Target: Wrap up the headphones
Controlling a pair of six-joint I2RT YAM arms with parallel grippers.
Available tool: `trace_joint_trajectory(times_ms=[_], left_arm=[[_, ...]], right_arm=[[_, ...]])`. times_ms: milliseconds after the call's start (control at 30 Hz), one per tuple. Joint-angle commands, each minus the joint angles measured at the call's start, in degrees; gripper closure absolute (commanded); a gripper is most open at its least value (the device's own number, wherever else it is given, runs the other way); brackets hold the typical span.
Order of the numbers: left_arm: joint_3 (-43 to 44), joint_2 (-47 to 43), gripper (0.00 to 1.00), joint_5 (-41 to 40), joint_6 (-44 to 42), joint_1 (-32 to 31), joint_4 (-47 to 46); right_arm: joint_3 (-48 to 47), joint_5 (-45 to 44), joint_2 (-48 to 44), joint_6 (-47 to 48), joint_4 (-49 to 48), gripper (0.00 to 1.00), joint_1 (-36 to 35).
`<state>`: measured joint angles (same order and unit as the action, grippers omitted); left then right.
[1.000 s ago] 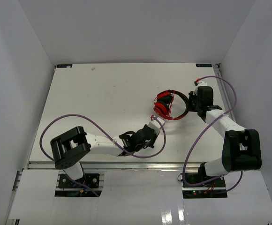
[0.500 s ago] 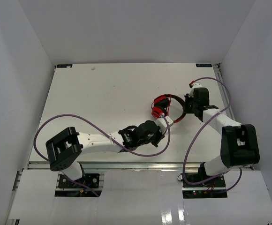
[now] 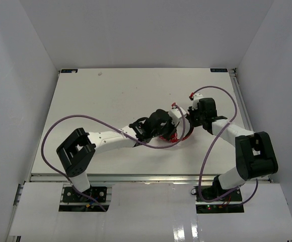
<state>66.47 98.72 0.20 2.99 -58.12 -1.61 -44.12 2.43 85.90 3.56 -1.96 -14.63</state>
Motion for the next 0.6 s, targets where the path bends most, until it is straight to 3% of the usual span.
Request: trace_joint_trajectory(times_ms=[0,567], left_arm=[[4.2,2.5,1.00,3.8,-1.5,1.5,1.3],[4.3,6.3,1.00,4.4,-2.4,5.7,1.3]], right_arm=[[-2.0,3.4,1.4,0.5,-3.4,0.92,-1.9],[-4.6,6.5,4.6,-0.5,-2.6,0.92,-3.1]])
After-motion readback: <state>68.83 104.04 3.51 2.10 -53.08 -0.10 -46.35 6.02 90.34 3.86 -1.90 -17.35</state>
